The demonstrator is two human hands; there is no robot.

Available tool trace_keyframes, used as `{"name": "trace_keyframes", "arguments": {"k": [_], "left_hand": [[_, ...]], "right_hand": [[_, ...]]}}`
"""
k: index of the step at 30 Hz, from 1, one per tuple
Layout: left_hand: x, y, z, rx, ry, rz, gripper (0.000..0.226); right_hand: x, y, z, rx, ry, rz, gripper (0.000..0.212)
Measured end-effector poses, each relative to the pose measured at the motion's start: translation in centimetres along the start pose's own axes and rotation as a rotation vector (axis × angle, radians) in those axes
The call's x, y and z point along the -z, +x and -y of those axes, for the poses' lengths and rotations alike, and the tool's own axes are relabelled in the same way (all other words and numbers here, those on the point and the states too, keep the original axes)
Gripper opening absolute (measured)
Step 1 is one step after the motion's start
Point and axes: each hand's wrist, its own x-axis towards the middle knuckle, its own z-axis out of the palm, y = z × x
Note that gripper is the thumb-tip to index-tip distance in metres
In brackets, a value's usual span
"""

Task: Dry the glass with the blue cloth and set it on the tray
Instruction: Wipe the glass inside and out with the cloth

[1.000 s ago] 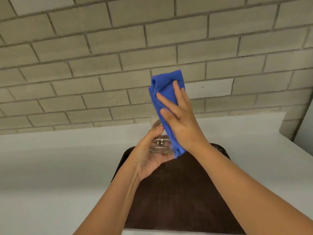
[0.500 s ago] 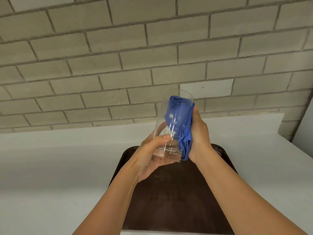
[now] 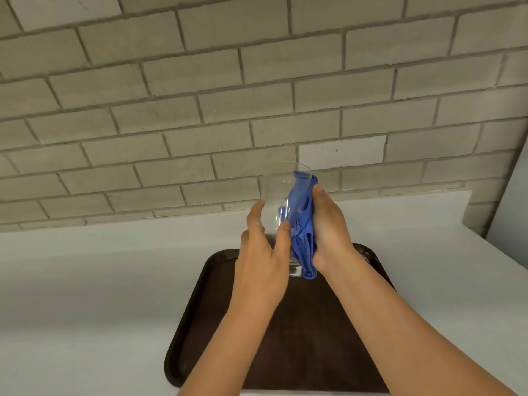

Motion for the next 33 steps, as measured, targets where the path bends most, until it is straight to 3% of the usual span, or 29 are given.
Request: {"name": "trace_keyframes", "arguments": {"k": [4, 9, 10, 13, 18, 20, 23, 27, 31, 33], "left_hand": [[-0.1, 0.5, -0.2, 0.065, -0.06, 0.02, 0.077], [0.9, 1.3, 0.7, 0.35, -0.646, 0.063, 0.093], [1.2, 1.5, 0.8, 0.408, -0.768, 0.089, 0.088], [2.2, 1.9, 1.7, 0.506, -0.993, 0.188, 0.041], [2.4, 1.8, 2.1, 0.46, -1.375, 0.361, 0.041], [2.3, 1.7, 2.2, 0.422, -1.406, 0.433, 0.045], [2.1, 1.7, 2.5, 0.441, -1.362, 0.482, 0.052], [2.0, 2.0, 2.5, 0.479, -1.301, 0.423, 0.052], [1.4, 1.5, 3.3, 0.501, -1.303, 0.391, 0.095], [1.1, 1.2, 3.7, 0.498, -1.314, 0.405, 0.102]], "right_hand": [[-0.3, -0.7, 0.2, 0.036, 0.043, 0.101, 0.05], [-0.4, -2.4, -0.3, 0.154, -0.222, 0.204, 0.045], [-0.1, -2.9, -0.9, 0.197, -0.309, 0.271, 0.041], [0.8, -4.2, -2.7, 0.403, -0.453, 0.406, 0.032], [0.0, -3.3, -3.2, 0.715, -0.805, 0.414, 0.042], [-0.8, -2.2, -2.3, 0.762, -0.863, 0.375, 0.048], [-1.9, -0.5, -0.9, 0.717, -0.811, 0.345, 0.053], [-2.1, 0.7, -0.9, 0.603, -0.711, 0.332, 0.052], [-1.3, 1.2, -1.2, 0.348, -0.463, 0.257, 0.05], [-0.8, 1.2, -1.5, 0.257, -0.382, 0.213, 0.048]]}}
